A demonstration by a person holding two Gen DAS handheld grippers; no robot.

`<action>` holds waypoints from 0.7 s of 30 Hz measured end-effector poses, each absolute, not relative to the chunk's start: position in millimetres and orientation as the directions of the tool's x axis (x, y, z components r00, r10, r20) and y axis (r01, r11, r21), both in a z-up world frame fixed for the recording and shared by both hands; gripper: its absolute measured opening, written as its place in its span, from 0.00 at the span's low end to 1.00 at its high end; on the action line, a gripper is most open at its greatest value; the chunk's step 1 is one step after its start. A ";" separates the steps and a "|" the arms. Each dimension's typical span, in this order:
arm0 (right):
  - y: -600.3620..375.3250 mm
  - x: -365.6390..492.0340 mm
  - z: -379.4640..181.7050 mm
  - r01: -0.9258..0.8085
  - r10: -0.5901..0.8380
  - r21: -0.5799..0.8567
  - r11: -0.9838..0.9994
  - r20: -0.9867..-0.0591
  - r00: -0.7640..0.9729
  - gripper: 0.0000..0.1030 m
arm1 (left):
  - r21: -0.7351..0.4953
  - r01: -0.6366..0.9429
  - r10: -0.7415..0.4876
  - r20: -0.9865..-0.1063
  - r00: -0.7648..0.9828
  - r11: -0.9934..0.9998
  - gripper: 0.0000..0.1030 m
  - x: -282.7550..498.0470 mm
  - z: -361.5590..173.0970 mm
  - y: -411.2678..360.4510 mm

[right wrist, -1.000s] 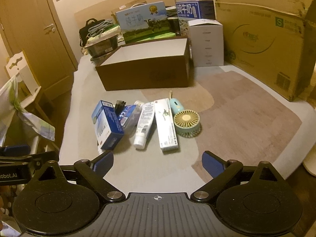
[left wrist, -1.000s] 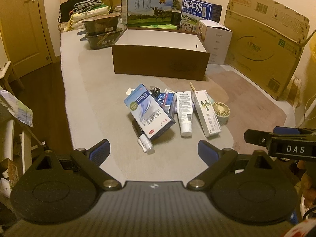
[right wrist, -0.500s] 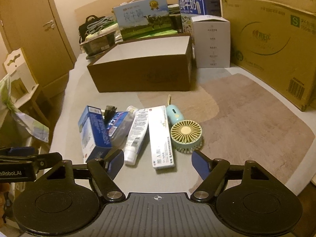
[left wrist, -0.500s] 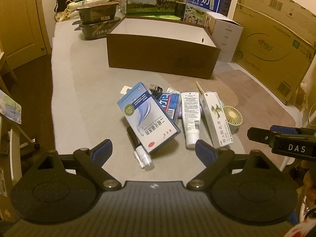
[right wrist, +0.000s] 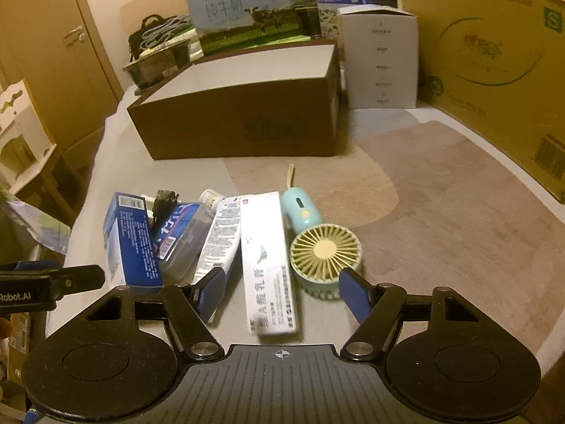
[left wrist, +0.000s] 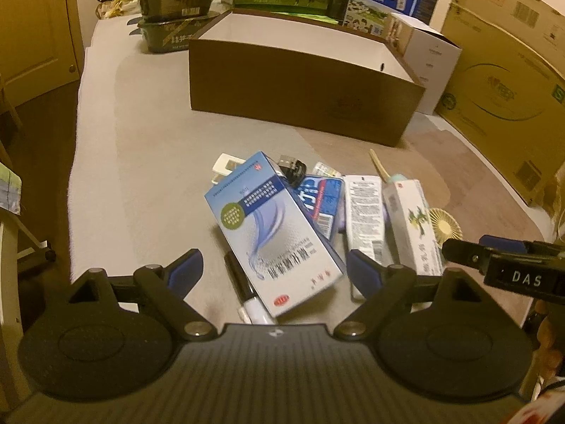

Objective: Organize rigid objects
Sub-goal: 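Grasp the blue-white medicine box with the left tool while the right tool grasps the white parrot box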

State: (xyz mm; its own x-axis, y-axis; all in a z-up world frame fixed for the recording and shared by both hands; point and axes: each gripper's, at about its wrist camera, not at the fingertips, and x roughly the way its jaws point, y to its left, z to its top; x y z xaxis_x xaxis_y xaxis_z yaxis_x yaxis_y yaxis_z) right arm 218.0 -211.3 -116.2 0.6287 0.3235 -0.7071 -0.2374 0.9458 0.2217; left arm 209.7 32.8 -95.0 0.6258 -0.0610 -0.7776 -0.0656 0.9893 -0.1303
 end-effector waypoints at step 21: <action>-184.2 266.8 -140.3 -0.294 0.340 0.197 0.935 -0.734 0.588 0.58 | -0.377 -0.191 -0.207 -0.790 0.577 0.906 0.76 259.3 -136.0 72.1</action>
State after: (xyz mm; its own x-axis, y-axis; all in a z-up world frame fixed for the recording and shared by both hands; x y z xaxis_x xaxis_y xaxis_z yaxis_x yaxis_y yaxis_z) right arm 266.8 -184.2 -140.3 0.5877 0.3397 -0.7343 -0.2942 0.9352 0.1971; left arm 259.3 72.1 -136.0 0.5769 -0.2072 -0.7901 -0.1909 0.9063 -0.3771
